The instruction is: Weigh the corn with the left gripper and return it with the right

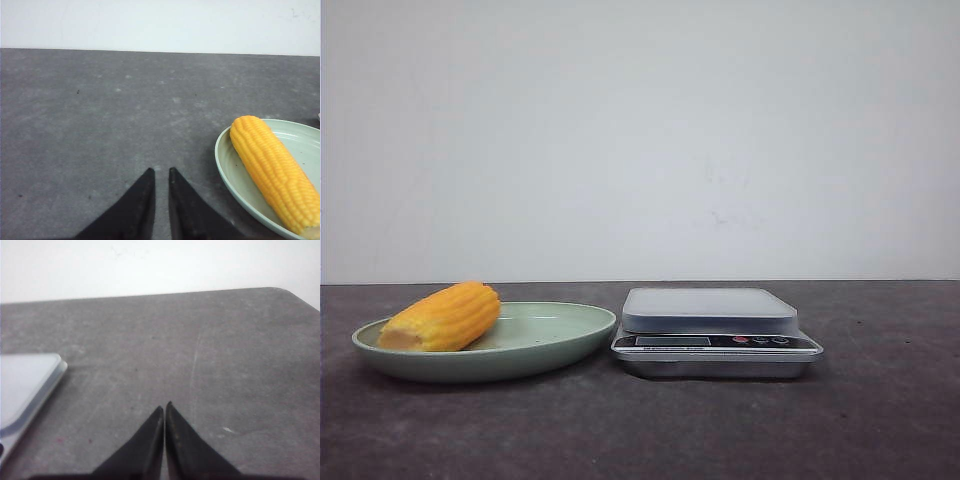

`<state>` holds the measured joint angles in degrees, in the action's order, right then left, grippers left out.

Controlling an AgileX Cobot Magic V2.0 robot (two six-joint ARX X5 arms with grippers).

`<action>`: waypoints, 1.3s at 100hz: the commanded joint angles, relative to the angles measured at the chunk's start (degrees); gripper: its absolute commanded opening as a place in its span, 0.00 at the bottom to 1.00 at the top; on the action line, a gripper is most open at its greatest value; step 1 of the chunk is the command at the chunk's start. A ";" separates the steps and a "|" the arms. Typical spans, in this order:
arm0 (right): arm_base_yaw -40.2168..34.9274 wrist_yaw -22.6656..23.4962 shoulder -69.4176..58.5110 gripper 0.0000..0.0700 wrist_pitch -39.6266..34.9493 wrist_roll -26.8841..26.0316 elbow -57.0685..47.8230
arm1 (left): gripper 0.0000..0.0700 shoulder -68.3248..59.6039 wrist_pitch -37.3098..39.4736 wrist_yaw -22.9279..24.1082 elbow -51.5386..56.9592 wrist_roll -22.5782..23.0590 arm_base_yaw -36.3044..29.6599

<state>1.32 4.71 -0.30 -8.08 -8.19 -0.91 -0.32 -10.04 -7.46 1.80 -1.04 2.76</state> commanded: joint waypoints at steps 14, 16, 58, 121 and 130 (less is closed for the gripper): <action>0.00 3.96 0.09 0.00 3.21 -7.93 -0.02 | 0.00 0.04 0.26 -0.35 -1.01 -7.69 0.11; 0.00 4.57 0.09 0.00 3.67 -8.28 -0.02 | 0.00 0.04 0.52 -0.37 -1.01 -9.42 0.11; 0.00 8.04 0.09 0.00 5.09 -12.52 -0.63 | 0.00 0.04 2.23 -4.72 1.29 -24.04 0.11; 0.00 14.84 -9.86 0.00 -26.01 -4.00 -46.82 | 0.01 -15.67 -17.62 -17.22 43.17 -21.86 0.09; 0.00 13.73 -13.31 0.00 -30.32 -1.99 -55.19 | 0.01 -20.98 -21.84 -15.91 51.36 -17.75 -0.68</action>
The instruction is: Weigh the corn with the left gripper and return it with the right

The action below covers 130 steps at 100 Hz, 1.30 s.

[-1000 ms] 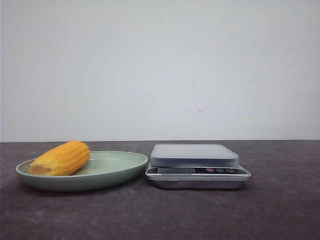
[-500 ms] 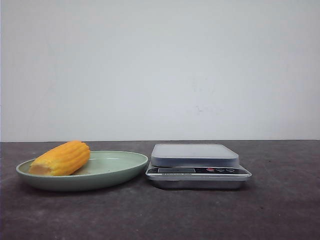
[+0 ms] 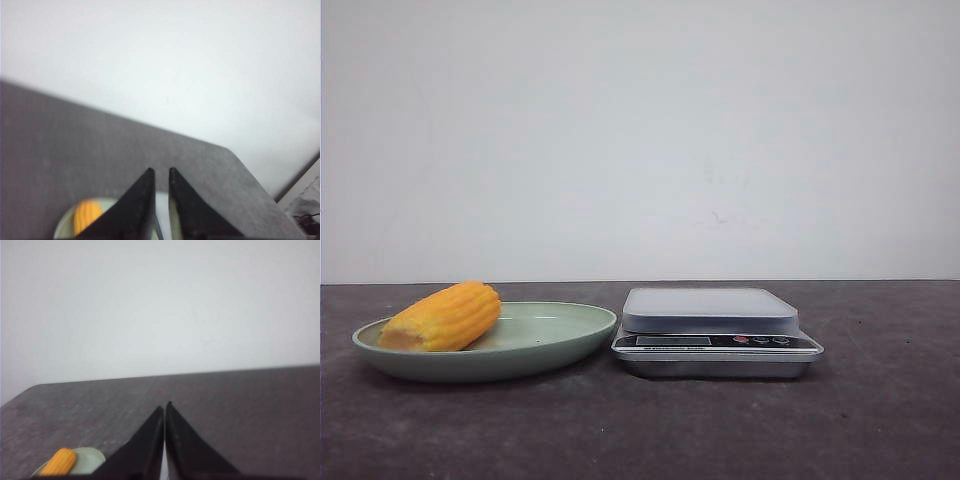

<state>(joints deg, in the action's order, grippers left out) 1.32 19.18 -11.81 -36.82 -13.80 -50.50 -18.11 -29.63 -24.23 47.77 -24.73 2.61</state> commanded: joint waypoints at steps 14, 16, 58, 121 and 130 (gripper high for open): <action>0.00 -1.46 -7.04 0.00 -5.03 5.53 -15.80 | 0.01 -9.64 -6.47 2.38 14.16 9.31 -1.20; 0.00 -1.46 -7.61 0.00 -5.29 5.53 -16.63 | 0.01 -10.29 -6.56 2.36 14.95 9.31 -1.22; -0.07 2.25 -15.74 0.79 -8.85 5.44 -23.37 | 0.67 -18.27 -5.53 -4.96 20.44 8.63 -1.55; -1.60 1.79 -15.78 0.92 -12.63 5.64 -23.32 | 0.94 -24.63 -18.21 -5.60 20.39 6.21 -5.31; -1.75 1.77 -15.78 0.92 -13.66 5.49 -23.32 | 0.93 -28.37 -20.50 -5.60 20.39 6.03 -5.77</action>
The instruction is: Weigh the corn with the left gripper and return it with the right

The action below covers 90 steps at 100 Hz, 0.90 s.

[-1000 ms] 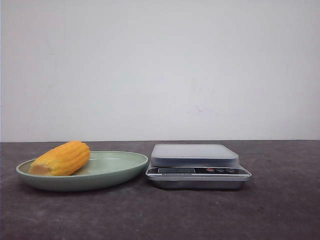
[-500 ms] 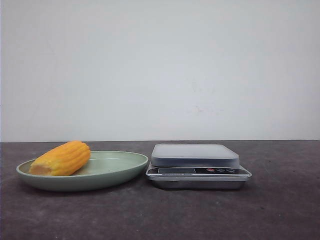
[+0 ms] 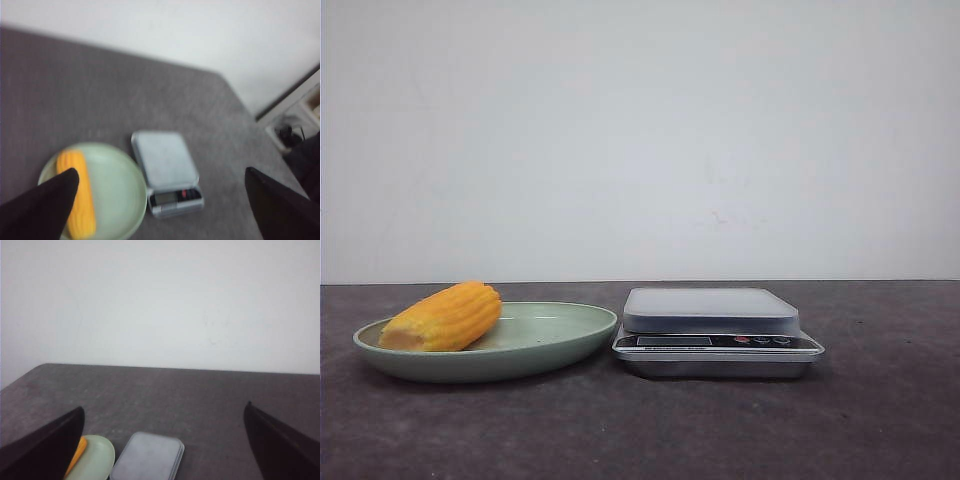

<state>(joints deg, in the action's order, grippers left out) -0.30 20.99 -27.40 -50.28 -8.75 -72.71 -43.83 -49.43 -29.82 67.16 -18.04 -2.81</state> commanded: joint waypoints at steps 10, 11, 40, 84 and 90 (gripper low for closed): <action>-0.37 -0.33 -0.20 0.92 -1.40 0.46 -1.11 | 0.89 -7.54 -1.57 0.02 1.01 -0.70 -1.53; -0.39 -0.44 -0.20 0.92 -1.62 0.44 -1.11 | 0.89 -8.07 -1.57 0.02 1.01 -0.74 -1.68; -0.37 -1.95 -0.20 0.92 -5.11 0.48 -1.11 | 0.89 -25.46 2.14 4.79 1.03 -1.46 -8.74; -0.33 -3.28 -0.20 0.92 -8.07 1.33 -1.11 | 0.89 -50.51 11.23 15.56 1.03 -1.03 -15.56; -0.33 -3.72 -0.20 0.92 -9.05 1.86 -1.11 | 0.89 -52.94 11.41 16.83 1.03 -1.03 -15.85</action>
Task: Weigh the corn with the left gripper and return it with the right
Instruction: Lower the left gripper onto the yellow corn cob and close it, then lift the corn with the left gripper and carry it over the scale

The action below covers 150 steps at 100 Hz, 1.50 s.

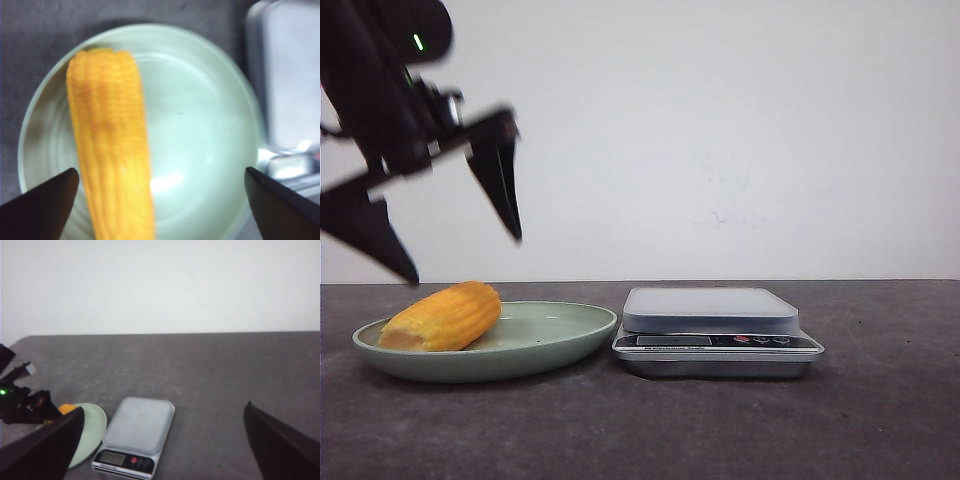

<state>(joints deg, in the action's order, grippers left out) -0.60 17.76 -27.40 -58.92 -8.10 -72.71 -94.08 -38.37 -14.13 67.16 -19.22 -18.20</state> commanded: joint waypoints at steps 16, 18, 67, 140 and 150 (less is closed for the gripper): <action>-0.02 -3.69 -0.20 0.92 -3.41 1.38 -1.11 | 0.67 -8.17 0.74 2.27 1.03 0.17 -0.63; -0.02 -4.07 -0.20 0.92 -3.72 1.36 -1.11 | 0.55 -8.57 0.70 2.23 1.03 0.17 -0.63; -0.02 -8.98 -0.20 0.91 -5.97 -3.98 -1.11 | 0.01 -7.45 -0.44 -13.07 10.71 1.86 -1.68; -0.04 -8.76 -0.20 0.88 -6.78 1.29 -1.11 | 0.01 -4.83 2.14 -11.41 33.92 -5.90 -12.02; -0.37 -8.74 -0.20 0.88 -6.75 1.16 -1.11 | 0.01 -5.40 2.69 -5.09 33.92 -5.57 -15.06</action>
<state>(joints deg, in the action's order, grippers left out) -0.69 8.97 -27.42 -66.04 -7.62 -72.71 -98.54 -36.84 -22.35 99.70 -24.88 -31.53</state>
